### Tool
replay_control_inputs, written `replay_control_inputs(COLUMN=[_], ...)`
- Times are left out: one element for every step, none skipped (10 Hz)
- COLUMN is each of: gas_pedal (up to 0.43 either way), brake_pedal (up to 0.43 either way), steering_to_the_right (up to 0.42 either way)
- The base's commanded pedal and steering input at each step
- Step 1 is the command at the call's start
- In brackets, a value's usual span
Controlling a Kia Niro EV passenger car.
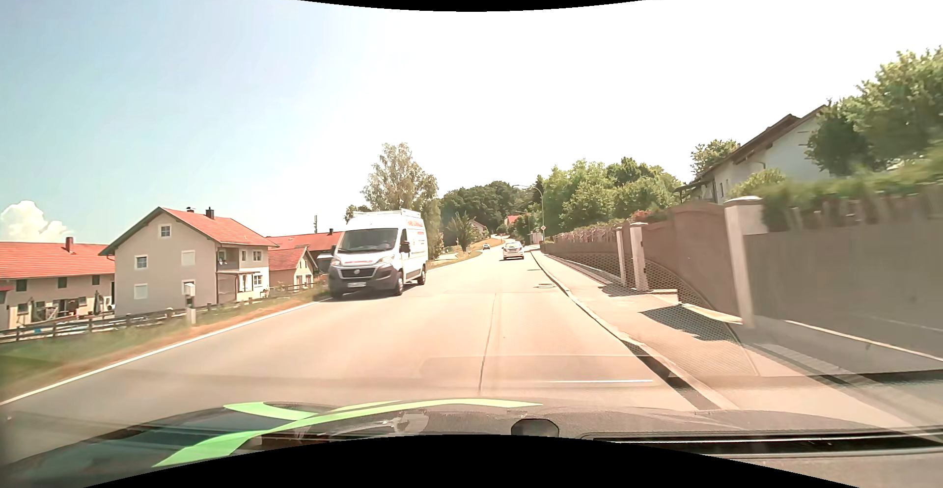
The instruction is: Follow the waypoints while adhering to traffic rules and regulations
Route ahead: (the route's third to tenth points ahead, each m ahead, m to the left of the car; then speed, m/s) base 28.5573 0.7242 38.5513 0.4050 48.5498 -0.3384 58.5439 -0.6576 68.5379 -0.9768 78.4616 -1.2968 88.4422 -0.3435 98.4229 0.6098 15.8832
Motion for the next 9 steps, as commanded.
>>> replay_control_inputs(gas_pedal=[0.098,0.098,0.098,0.098,0.098,0.098,0.098,0.098,0.118], brake_pedal=[0.000,0.000,0.000,0.000,0.000,0.000,0.000,0.000,0.000], steering_to_the_right=[0.005,0.005,0.005,0.005,0.005,0.004,0.001,0.001,0.001])
